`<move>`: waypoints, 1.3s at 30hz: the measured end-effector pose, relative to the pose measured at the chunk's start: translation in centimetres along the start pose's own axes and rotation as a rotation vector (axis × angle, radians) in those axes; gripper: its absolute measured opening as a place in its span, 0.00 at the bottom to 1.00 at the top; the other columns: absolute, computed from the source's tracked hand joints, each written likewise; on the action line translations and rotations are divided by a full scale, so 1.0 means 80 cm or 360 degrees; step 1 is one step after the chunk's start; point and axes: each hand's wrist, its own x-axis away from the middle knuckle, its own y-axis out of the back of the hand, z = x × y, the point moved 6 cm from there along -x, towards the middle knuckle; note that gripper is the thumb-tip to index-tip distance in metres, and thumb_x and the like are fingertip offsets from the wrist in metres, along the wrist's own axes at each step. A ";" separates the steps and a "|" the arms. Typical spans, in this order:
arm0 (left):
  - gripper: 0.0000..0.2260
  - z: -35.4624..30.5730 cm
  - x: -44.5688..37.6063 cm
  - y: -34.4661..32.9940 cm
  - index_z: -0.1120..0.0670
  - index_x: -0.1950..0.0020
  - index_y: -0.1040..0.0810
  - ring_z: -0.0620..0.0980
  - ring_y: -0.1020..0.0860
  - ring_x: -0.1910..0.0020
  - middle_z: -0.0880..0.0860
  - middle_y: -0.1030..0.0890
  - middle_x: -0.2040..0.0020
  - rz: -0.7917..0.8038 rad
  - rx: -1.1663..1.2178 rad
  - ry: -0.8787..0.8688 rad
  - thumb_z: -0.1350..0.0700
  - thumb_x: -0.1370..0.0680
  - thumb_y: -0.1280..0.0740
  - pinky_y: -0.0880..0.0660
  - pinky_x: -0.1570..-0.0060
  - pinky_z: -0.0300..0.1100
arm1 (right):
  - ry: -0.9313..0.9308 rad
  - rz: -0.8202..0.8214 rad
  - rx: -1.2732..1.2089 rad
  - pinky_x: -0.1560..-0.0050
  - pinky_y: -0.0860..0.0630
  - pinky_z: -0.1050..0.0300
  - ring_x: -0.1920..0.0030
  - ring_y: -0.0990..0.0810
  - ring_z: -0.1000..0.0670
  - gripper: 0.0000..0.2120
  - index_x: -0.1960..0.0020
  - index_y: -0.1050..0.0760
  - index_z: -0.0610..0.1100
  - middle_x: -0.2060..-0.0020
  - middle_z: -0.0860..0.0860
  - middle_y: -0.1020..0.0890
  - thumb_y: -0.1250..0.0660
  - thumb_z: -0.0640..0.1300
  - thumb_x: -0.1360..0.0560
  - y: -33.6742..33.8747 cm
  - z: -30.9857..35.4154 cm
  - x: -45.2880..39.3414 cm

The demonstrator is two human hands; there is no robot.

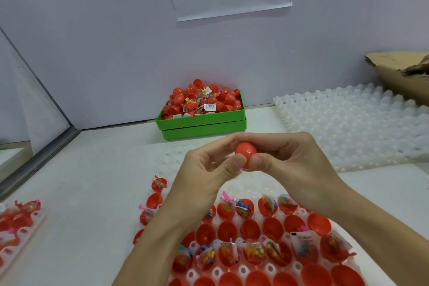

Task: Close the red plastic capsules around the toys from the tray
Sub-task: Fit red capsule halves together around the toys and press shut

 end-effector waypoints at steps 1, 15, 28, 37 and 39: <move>0.18 0.001 0.001 -0.005 0.52 0.38 0.18 0.53 0.19 0.40 0.54 0.16 0.43 0.0015 0.0103 -0.0006 0.49 0.26 0.29 0.21 0.43 0.47 | 0.0027 0.0011 0.0029 0.46 0.21 0.62 0.46 0.15 0.51 0.15 0.45 0.18 0.42 0.50 0.49 0.13 0.29 0.37 0.32 -0.002 0.001 0.000; 0.10 0.005 0.004 -0.012 0.52 0.48 0.16 0.48 0.15 0.50 0.49 0.13 0.54 -0.0292 0.0048 -0.0141 0.64 0.23 0.35 0.20 0.52 0.38 | 0.0112 -0.0092 0.0153 0.43 0.20 0.58 0.48 0.15 0.51 0.17 0.49 0.16 0.47 0.53 0.50 0.13 0.31 0.26 0.28 -0.006 -0.008 0.003; 0.12 0.020 -0.003 -0.002 0.57 0.41 0.20 0.55 0.16 0.50 0.58 0.15 0.51 -0.0359 0.0292 0.0170 0.54 0.22 0.35 0.18 0.53 0.46 | 0.0106 -0.0294 0.0251 0.50 0.19 0.64 0.54 0.14 0.54 0.20 0.50 0.17 0.49 0.56 0.57 0.13 0.28 0.26 0.31 0.014 -0.009 -0.001; 0.12 0.005 0.000 0.002 0.54 0.45 0.19 0.52 0.15 0.53 0.52 0.15 0.52 -0.0319 -0.0033 -0.0055 0.65 0.27 0.27 0.19 0.54 0.40 | 0.0148 -0.0191 0.0392 0.51 0.18 0.52 0.50 0.15 0.48 0.14 0.49 0.18 0.46 0.54 0.50 0.14 0.26 0.30 0.30 0.015 -0.008 0.000; 0.15 0.000 0.000 0.004 0.51 0.47 0.19 0.49 0.15 0.53 0.49 0.15 0.52 -0.0349 -0.0166 -0.0116 0.67 0.28 0.26 0.20 0.54 0.38 | 0.0087 -0.0213 0.0335 0.54 0.17 0.53 0.52 0.15 0.49 0.10 0.48 0.18 0.46 0.54 0.50 0.14 0.28 0.36 0.27 0.018 -0.010 -0.001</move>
